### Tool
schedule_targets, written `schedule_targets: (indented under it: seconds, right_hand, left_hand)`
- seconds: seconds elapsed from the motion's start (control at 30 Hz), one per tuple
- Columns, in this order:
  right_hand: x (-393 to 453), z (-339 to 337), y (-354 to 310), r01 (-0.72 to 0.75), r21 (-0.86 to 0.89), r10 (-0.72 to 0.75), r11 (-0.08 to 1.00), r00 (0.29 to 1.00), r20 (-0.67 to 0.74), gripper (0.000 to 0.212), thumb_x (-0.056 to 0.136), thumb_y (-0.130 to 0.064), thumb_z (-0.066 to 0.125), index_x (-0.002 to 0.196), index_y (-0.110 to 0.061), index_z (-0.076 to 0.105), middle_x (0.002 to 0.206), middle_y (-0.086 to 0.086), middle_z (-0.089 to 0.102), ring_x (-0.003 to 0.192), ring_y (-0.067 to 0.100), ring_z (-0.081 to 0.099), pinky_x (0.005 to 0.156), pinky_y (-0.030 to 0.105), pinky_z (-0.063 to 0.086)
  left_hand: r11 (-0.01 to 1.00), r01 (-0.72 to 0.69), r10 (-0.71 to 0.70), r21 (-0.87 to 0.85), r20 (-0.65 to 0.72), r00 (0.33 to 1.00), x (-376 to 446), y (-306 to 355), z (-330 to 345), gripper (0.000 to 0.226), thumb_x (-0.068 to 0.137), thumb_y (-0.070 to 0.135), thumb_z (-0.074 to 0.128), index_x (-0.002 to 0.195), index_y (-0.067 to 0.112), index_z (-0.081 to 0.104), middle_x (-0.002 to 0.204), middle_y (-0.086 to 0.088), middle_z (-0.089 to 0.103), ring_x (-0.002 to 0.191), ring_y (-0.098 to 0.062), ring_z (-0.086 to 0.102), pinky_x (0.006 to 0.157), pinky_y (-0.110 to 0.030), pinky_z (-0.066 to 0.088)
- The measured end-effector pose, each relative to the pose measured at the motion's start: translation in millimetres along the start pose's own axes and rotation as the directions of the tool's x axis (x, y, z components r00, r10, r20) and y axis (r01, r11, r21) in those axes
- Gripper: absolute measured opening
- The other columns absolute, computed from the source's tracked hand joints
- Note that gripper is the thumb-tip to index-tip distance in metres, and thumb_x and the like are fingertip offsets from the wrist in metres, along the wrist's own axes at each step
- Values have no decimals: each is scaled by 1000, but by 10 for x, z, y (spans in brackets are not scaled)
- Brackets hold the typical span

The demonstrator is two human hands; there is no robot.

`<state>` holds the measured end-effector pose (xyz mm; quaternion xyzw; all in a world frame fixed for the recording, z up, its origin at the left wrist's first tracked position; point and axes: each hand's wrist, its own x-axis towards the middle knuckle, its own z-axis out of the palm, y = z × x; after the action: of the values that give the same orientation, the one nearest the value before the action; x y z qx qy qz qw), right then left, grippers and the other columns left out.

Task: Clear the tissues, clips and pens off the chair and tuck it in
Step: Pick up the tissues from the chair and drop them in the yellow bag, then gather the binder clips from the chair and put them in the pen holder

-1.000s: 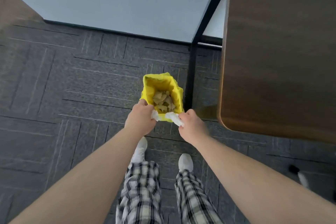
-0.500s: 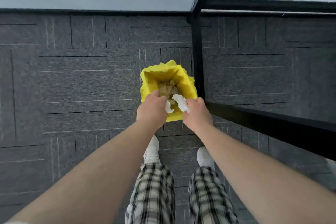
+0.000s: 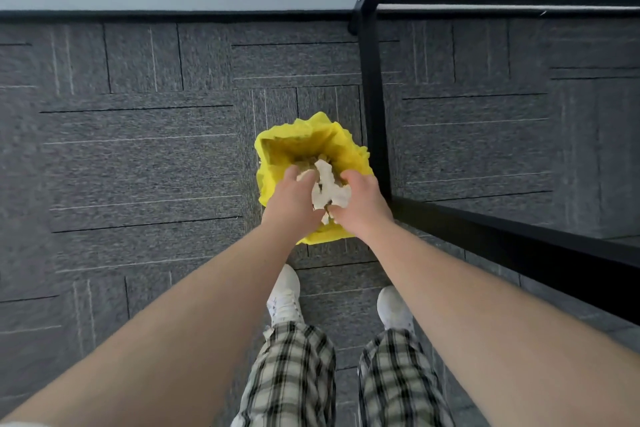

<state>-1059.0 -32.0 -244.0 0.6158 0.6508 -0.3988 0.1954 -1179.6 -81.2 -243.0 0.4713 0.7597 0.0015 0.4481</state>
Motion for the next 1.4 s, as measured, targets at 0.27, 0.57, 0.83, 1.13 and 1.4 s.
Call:
schedule_targets:
  seconds: [0.27,0.57,0.83,1.13,1.4]
  right_hand:
    - [-306,-176,81,107,-107,-105,988,994,22,68,88,-38,62,145,-30,25,153,3,21,128,32,44,96,46,48]
    - [-1068,-559,101,87,-49,-87,995,996,15,75,90,-42,60,149,-35,15,160,2,7,143,31,25,107,50,35]
    - [-2036,-773,384,61,48,-59,997,998,-32,73,91,-44,57,150,-35,14,161,2,6,144,31,24,109,47,33]
    - [-3071,-773,1530,47,170,-32,984,995,-90,75,91,-45,56,150,-37,12,162,1,1,147,26,17,114,46,31]
    - [-4415,-871,3183,-49,160,78,986,980,-183,72,94,-47,50,151,-39,6,162,1,-3,145,26,21,110,44,37]
  left_hand:
    - [981,-17,-7,191,127,992,-185,-14,-219,92,78,44,70,149,36,12,161,0,-4,147,-28,9,104,-50,43]
    - [920,-106,40,377,178,983,-655,370,-680,100,73,56,70,149,39,7,161,2,-7,149,-25,0,108,-55,37]
    - [790,-248,113,560,265,958,-1462,874,-858,97,75,61,65,149,37,8,161,2,-6,149,-24,0,110,-54,36]
    - [636,-367,153,679,354,922,-2492,1544,-311,87,80,60,59,149,38,10,162,4,-3,149,-27,3,108,-53,38]
    - [466,-546,297,697,458,838,-3373,2807,789,86,82,58,57,150,34,10,162,1,-2,148,-26,7,114,-49,30]
